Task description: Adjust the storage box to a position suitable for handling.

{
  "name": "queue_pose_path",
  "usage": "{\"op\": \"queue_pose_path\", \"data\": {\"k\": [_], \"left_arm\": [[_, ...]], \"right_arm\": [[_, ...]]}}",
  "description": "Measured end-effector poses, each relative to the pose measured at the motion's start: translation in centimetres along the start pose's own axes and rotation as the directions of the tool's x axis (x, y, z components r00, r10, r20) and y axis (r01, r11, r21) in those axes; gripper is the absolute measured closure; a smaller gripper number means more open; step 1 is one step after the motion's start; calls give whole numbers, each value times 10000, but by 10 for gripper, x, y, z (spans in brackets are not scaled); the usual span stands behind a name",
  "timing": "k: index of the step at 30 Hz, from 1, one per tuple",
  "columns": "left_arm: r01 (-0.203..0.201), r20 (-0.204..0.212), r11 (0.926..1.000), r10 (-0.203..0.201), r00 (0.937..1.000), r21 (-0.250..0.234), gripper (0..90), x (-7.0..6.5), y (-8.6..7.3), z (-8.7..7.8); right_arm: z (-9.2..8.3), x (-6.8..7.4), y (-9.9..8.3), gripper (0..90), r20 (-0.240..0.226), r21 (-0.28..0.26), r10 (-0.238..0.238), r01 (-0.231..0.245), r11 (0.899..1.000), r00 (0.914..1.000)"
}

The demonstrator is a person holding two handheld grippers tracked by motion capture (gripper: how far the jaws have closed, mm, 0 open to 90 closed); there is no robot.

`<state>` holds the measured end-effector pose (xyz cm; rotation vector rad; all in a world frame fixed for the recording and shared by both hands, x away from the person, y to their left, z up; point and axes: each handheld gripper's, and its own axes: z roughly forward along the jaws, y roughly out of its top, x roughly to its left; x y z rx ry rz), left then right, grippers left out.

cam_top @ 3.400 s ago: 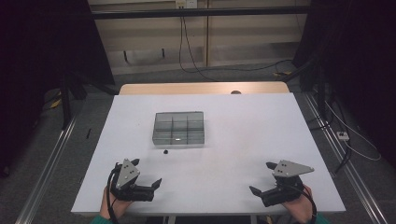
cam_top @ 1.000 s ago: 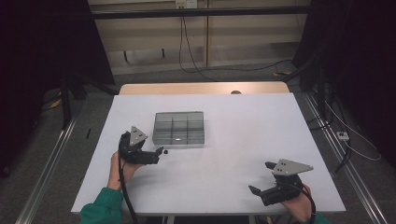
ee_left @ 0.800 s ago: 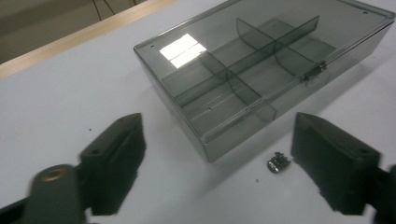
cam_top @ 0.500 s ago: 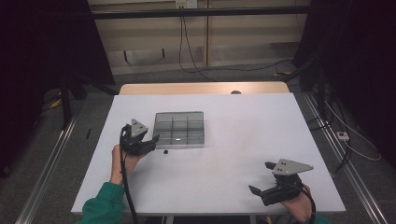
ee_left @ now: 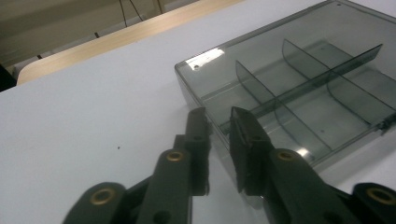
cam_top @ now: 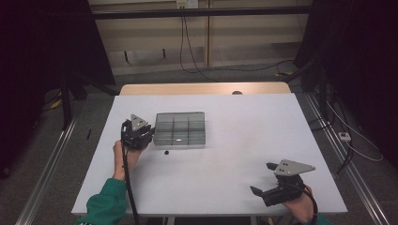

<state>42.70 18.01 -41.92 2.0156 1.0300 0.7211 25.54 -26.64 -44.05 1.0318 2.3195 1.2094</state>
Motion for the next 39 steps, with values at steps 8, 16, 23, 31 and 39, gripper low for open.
{"op": "queue_pose_path", "data": {"k": [8, 16, 23, 31, 39], "left_arm": [[336, -139, 9994, -337, 9993, -25, 900, 10, 0, 12], [493, -83, 9986, -492, 9988, 212, 900, 18, 0, 22], [392, -22, 9971, -392, 9992, 651, 900, 19, -3, 33], [258, 292, 9933, -292, 9991, 1128, 900, 17, -6, 40], [134, 376, 9919, -183, 9991, 1264, 900, 16, -6, 41]], "right_arm": [[0, 0, 0, 0, -6, -5, 8, -8, 10000, 10000], [1, 0, 0, 0, -37, 3, 15, -15, 10000, 10000], [1, 0, 0, 0, -45, 16, 32, -32, 10000, 10000], [1, -1, 0, 0, -15, 55, 7, -7, 10000, 10000], [1, -1, 0, 0, 6, 56, 16, -16, 10000, 10000]]}}
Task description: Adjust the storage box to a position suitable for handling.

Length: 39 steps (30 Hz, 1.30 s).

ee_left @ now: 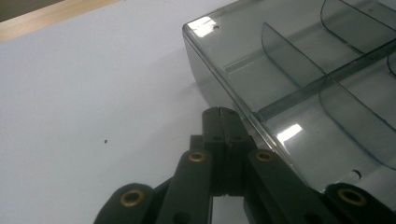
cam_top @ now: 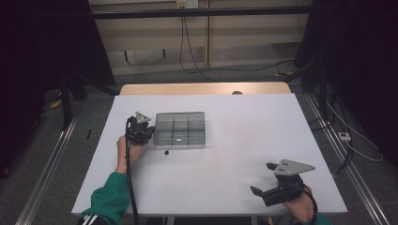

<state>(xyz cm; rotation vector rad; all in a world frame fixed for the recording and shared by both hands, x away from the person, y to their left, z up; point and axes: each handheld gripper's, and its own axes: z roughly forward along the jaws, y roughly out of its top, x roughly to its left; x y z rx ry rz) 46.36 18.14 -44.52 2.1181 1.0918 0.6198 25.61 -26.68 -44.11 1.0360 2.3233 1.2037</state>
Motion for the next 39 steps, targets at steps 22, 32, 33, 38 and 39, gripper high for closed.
{"op": "queue_pose_path", "data": {"k": [22, 32, 33, 38, 39], "left_arm": [[-78, 186, 10000, 77, 9998, 27, 900, -15, 4, 5], [-346, 442, 9993, 340, 9984, 142, 900, -23, 8, 7], [-290, 420, 9996, 288, 9987, 40, 900, -25, 9, 8], [-339, 513, 9994, 343, 9981, -73, 900, -33, 12, 12], [-450, 558, 9990, 449, 9974, -2, 900, -34, 13, 12]], "right_arm": [[2, 0, 0, 0, -53, 25, -12, 12, 10000, 10000], [2, 0, 1, 0, -77, 41, 17, -17, 10000, 10000], [2, 0, 1, 0, -79, 32, 11, -11, 10000, 10000], [2, 0, 1, 0, -59, 41, 11, -10, 10000, 10000], [2, 0, 1, 0, -50, 38, 8, -8, 10000, 10000]]}}
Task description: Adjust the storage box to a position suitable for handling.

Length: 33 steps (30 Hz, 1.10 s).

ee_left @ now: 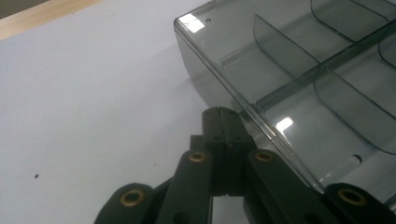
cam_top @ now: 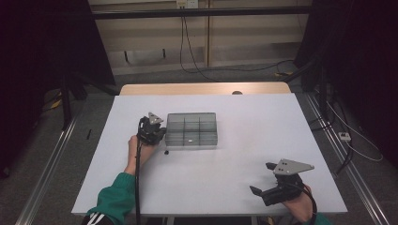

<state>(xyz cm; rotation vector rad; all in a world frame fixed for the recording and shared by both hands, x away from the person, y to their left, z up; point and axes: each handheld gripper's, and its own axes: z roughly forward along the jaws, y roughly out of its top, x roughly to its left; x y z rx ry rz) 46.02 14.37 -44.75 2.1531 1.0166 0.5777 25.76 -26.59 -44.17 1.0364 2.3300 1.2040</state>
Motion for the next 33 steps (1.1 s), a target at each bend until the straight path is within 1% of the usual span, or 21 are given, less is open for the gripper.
{"op": "queue_pose_path", "data": {"k": [2, 3, 4, 5, 6, 8, 9, 14, 17, 18, 19, 21, 22, 23, 24, 25, 33], "left_arm": [[-18, 12, 10000, 18, 10000, -37, 900, -2, 1, 1], [-99, 100, 9999, 98, 9999, 66, 900, -3, 2, 1], [26, 77, 10000, -26, 10000, -55, 900, -5, 2, 2], [26, 77, 10000, -26, 10000, -55, 900, -5, 2, 2], [-107, 125, 9999, 107, 9999, 7, 900, -6, 3, 3], [-114, 86, 9999, 114, 9999, 10, 900, -8, 4, 3], [-168, 218, 9998, 167, 9996, 65, 900, -9, 5, 4], [-208, 255, 9998, 208, 9995, 19, 900, -14, 7, 5], [-294, 314, 9995, 292, 9991, 61, 900, -16, 8, 6], [-322, 277, 9995, 321, 9991, 25, 900, -17, 9, 6], [-302, 331, 9995, 302, 9990, 2, 900, -19, 9, 7], [-346, 325, 9994, 345, 9989, 29, 900, -19, 10, 7], [-430, 379, 9991, 427, 9984, 71, 900, -20, 11, 7], [-397, 406, 9992, 393, 9984, 78, 900, -22, 11, 8], [-397, 406, 9992, 393, 9984, 78, 900, -22, 11, 8], [-436, 386, 9990, 437, 9983, -25, 900, -24, 12, 9], [-553, 442, 9985, 552, 9975, -2, 900, -28, 15, 11]], "right_arm": [[0, 0, 0, 0, -5, -4, 6, -6, 10000, 10000], [0, 0, 0, 0, 1, 3, 1, -1, 10000, 10000], [0, 0, 0, 0, -5, 3, 3, -3, 10000, 10000], [0, 0, 0, 0, -1, 0, 6, -6, 10000, 10000], [0, 0, 0, 0, -1, 2, 6, -6, 10000, 10000], [0, 0, 0, 0, 2, 5, 5, -5, 10000, 10000], [0, 0, 0, 0, 6, 12, 2, -2, 10000, 10000], [0, 0, 0, 0, 6, 24, 5, -5, 10000, 10000], [0, 0, 0, 0, 10, 21, 11, -11, 10000, 10000], [0, 0, 0, 0, 13, 21, 11, -12, 10000, 10000], [0, 0, 0, 0, 14, 23, 13, -13, 10000, 10000], [0, 0, 0, 0, 10, 31, 22, -22, 10000, 10000], [0, 0, 0, 0, 13, 36, 22, -22, 10000, 10000], [0, 0, 0, 0, -3, 28, 25, -25, 10000, 10000], [0, 0, 0, 0, 5, 33, 21, -21, 10000, 10000], [0, 0, 0, 0, 16, 40, 23, -23, 10000, 10000], [0, 0, 0, 0, 22, 46, 9, -9, 10000, 10000]]}}
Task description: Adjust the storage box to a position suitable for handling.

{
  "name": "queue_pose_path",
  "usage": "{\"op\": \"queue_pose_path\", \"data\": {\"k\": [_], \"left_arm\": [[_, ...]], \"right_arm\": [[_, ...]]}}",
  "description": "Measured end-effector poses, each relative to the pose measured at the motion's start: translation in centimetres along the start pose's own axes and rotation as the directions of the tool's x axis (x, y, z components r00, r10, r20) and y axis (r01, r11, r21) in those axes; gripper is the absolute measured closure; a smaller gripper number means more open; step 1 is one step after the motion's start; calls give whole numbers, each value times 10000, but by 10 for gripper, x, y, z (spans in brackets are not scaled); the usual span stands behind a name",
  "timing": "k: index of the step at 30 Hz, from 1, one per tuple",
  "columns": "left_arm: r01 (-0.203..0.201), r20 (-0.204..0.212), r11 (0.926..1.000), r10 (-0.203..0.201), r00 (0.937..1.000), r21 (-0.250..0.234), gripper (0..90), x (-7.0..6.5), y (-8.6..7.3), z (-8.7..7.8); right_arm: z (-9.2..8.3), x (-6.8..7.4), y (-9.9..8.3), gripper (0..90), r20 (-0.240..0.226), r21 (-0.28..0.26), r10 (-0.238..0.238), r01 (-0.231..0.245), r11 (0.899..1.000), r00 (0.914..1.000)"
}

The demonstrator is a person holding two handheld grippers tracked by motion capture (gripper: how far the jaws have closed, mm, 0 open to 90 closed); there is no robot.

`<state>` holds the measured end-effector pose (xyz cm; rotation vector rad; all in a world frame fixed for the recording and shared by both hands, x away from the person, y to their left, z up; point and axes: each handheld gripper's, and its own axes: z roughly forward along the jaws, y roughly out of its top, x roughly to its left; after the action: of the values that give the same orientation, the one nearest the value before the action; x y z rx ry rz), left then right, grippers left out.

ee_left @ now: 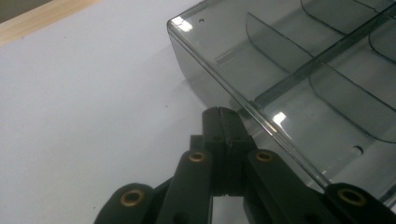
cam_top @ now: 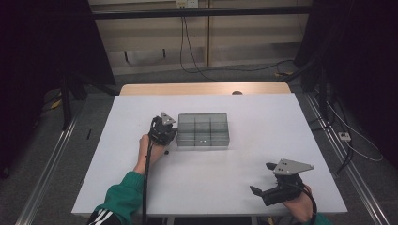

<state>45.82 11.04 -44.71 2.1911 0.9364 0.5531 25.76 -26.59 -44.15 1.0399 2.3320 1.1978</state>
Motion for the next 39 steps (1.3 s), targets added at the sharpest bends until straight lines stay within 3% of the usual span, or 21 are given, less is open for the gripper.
{"op": "queue_pose_path", "data": {"k": [23, 29, 31, 35, 37, 39], "left_arm": [[-67, 152, 10000, 67, 9999, 7, 900, -8, 4, 5], [-171, 109, 9997, 173, 9998, -167, 900, -8, 5, -4], [-9, 16, 9996, 10, 10000, -283, 900, -6, 3, -10], [124, 97, 9999, -123, 9999, -95, 765, -4, -1, -19], [102, -66, 9999, -102, 9999, -35, 725, -4, -2, -22], [211, 99, 9998, -211, 9997, -7, 689, -4, -5, -28]], "right_arm": [[0, 0, 0, 0, 8, -2, 1, -1, 10000, 10000], [1, 0, 0, 0, 26, 24, -6, 6, 10000, 10000], [0, 0, 0, 0, 12, 11, -17, 17, 10000, 10000], [1, 0, 0, 0, 6, 19, 11, -11, 10000, 10000], [1, 0, 0, 0, -2, 19, -1, 1, 10000, 10000], [1, 0, 0, 0, -3, 23, 1, -1, 10000, 10000]]}}
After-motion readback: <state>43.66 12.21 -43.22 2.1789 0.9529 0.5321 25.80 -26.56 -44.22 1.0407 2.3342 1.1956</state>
